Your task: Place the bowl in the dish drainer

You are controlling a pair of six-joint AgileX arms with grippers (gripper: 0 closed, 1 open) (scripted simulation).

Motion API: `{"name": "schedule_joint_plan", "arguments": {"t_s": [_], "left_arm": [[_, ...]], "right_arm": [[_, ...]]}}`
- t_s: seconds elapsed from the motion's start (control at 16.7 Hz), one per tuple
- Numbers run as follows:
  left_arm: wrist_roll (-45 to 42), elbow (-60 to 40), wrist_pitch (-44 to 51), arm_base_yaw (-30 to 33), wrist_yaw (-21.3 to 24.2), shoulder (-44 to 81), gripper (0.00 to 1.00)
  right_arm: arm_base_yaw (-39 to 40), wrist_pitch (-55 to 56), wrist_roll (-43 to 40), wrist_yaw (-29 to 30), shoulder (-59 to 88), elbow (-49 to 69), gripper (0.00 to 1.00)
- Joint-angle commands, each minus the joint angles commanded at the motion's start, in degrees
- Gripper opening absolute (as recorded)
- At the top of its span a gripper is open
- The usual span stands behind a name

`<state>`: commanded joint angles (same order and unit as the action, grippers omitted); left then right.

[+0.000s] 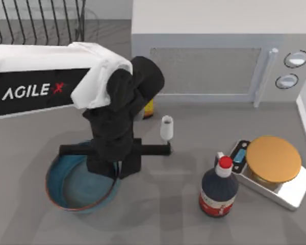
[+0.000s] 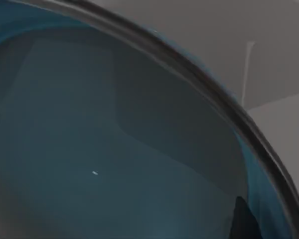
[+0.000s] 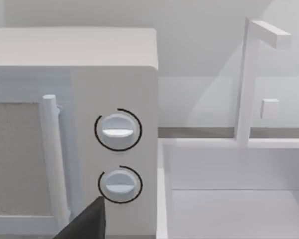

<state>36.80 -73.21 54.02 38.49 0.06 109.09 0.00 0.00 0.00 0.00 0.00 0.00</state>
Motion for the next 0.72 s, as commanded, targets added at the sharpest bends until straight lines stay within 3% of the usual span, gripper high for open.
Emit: {"name": "schedule_joint_plan", "arguments": {"t_s": [0.42, 0.72], "left_arm": [[0.45, -24.34, 28.79, 0.24, -0.02, -2.33, 0.00], [0.31, -33.78, 38.44, -0.01, -0.01, -4.65, 0.00]], "right_arm": [[0.00, 0.00, 0.00, 0.00, 0.00, 0.00, 1.00], [0.00, 0.00, 0.00, 0.00, 0.00, 0.00, 1.00]]}}
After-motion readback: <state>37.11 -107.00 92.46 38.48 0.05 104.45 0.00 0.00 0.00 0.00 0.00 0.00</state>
